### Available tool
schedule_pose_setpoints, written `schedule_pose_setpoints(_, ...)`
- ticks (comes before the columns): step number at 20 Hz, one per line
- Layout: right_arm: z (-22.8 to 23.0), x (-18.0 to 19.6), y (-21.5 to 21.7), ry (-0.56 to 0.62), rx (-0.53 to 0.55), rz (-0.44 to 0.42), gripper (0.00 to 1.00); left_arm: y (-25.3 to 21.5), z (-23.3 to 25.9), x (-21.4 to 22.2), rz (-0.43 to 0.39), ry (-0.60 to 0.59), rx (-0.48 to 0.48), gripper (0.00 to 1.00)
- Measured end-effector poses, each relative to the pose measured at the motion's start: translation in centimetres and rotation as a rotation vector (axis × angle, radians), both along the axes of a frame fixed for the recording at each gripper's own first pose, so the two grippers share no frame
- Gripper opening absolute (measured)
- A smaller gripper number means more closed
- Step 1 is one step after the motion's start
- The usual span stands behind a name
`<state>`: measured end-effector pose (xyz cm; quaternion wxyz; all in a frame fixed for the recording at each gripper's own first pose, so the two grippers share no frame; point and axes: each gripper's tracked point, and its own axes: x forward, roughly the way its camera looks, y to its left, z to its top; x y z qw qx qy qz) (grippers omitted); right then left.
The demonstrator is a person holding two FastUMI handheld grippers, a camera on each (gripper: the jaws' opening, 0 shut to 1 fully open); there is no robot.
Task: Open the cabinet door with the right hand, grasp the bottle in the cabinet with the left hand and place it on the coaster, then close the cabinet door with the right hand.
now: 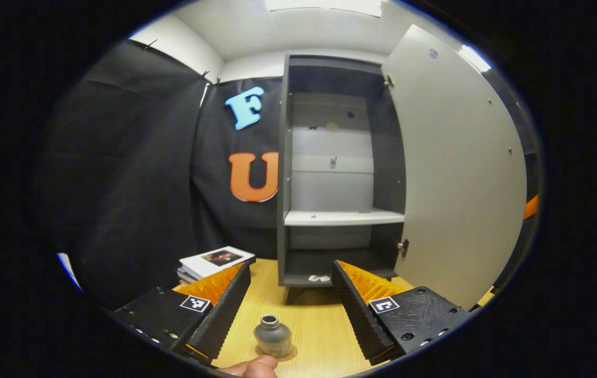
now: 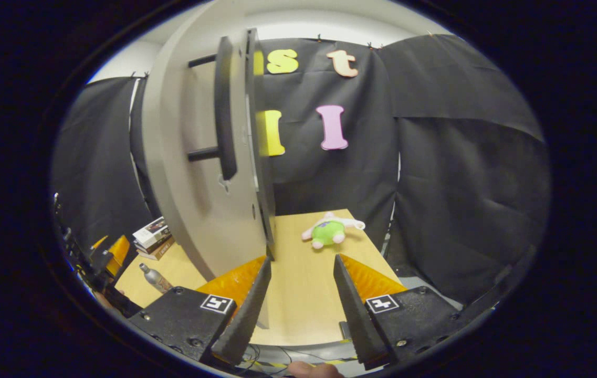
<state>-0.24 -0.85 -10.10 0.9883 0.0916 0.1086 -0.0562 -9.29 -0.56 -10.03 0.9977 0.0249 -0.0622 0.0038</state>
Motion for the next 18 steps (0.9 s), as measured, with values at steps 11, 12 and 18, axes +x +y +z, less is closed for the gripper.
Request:
schedule_pose_setpoints(11,12.4,2.6,0.2,-0.237,-0.121,-0.006,0.81,-7.6,6.1,1.1,-0.188,-0.012,0.072,0.96)
schedule_pose_setpoints(12,13.1,2.3,0.1,-0.264,-0.165,-0.030,0.81,-7.4,6.1,1.2,-0.186,-0.004,0.061,0.96)
schedule_pose_setpoints(18,16.4,0.7,0.2,-0.397,-0.336,-0.149,0.86,-5.4,6.1,1.9,-0.172,0.049,-0.011,0.96)
